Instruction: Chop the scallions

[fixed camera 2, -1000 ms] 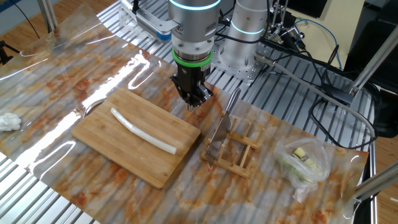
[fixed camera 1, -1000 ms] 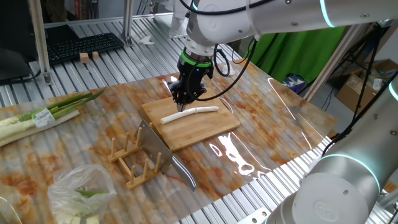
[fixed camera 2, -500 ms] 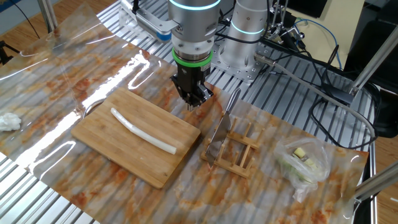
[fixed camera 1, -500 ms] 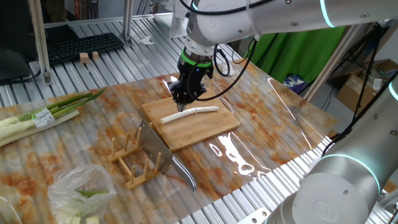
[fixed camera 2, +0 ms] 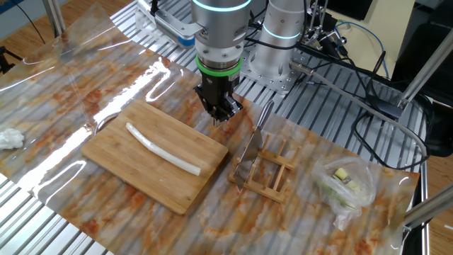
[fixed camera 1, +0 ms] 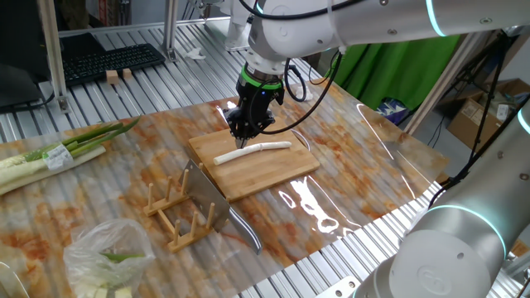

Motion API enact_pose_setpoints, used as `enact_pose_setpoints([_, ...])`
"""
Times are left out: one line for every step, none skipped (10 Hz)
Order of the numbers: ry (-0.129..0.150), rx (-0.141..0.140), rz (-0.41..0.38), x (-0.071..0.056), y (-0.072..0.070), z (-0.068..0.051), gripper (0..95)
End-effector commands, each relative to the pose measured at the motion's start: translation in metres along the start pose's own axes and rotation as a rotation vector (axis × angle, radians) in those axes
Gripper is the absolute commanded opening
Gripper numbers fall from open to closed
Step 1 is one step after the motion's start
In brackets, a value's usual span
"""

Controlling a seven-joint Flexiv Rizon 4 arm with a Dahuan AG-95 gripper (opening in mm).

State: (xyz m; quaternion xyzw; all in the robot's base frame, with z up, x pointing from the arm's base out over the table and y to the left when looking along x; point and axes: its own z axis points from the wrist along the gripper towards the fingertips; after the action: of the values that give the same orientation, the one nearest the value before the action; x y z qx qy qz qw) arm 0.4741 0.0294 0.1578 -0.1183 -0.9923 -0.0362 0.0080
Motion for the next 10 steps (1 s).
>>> enact_pose_setpoints([-0.001,0.001,0.0,-0.0005,-0.0004,0.0005,0.0])
enact_pose_setpoints([-0.001,0.002,-0.002,-0.0011,-0.001,0.001,0.0])
enact_pose_setpoints([-0.003,0.002,-0.006,-0.0022,-0.0024,0.0019,0.0])
enact_pose_setpoints([-0.004,0.002,-0.009,-0.0033,-0.0036,0.0027,0.0])
enact_pose_setpoints([-0.005,0.002,-0.01,-0.0038,-0.0041,0.0031,0.0])
enact_pose_setpoints([-0.006,0.002,-0.011,-0.0043,-0.0048,0.0035,0.0])
enact_pose_setpoints([-0.004,0.0,-0.008,-0.0044,-0.0048,0.0035,0.0])
enact_pose_setpoints([-0.002,-0.001,-0.006,-0.0043,-0.0048,0.0036,0.0])
enact_pose_setpoints([0.005,-0.002,-0.004,-0.0039,-0.0049,0.0037,0.0])
enact_pose_setpoints([0.008,-0.003,-0.004,-0.0034,-0.0051,0.004,0.0])
